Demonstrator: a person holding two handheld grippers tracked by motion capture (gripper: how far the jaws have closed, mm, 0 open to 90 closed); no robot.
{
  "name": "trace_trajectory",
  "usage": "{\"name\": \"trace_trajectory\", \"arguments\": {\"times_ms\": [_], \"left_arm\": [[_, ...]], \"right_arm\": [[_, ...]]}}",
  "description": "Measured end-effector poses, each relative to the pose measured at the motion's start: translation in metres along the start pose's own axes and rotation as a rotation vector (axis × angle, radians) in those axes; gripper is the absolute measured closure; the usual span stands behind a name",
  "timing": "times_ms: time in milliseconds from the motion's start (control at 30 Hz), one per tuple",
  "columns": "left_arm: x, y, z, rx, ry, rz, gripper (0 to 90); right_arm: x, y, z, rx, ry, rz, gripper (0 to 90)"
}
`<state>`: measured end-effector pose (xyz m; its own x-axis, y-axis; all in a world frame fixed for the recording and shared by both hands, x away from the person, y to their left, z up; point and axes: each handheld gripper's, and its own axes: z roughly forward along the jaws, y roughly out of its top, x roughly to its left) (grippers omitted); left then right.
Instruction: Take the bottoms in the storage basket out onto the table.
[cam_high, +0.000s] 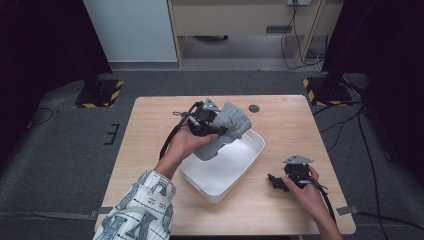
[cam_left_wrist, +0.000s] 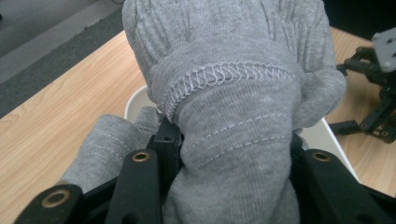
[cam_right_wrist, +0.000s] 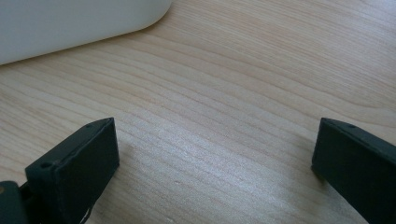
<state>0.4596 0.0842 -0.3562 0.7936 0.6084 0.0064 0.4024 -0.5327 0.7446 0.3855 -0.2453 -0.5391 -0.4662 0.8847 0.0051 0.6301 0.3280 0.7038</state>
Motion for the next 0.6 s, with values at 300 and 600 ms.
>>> {"name": "trace_trajectory", "arguments": {"times_ms": [300, 600], "left_arm": [[0.0, 0.002, -0.007, -0.015, 0.007, 0.009, 56.5], [0.009, -0.002, -0.017, -0.02, 0.026, -0.007, 56.5]], "right_arm": [[0.0, 0.0, 0.0, 0.001, 0.002, 0.002, 0.6], [0.0, 0.0, 0.0, 0.001, 0.0, 0.004, 0.6]]}}
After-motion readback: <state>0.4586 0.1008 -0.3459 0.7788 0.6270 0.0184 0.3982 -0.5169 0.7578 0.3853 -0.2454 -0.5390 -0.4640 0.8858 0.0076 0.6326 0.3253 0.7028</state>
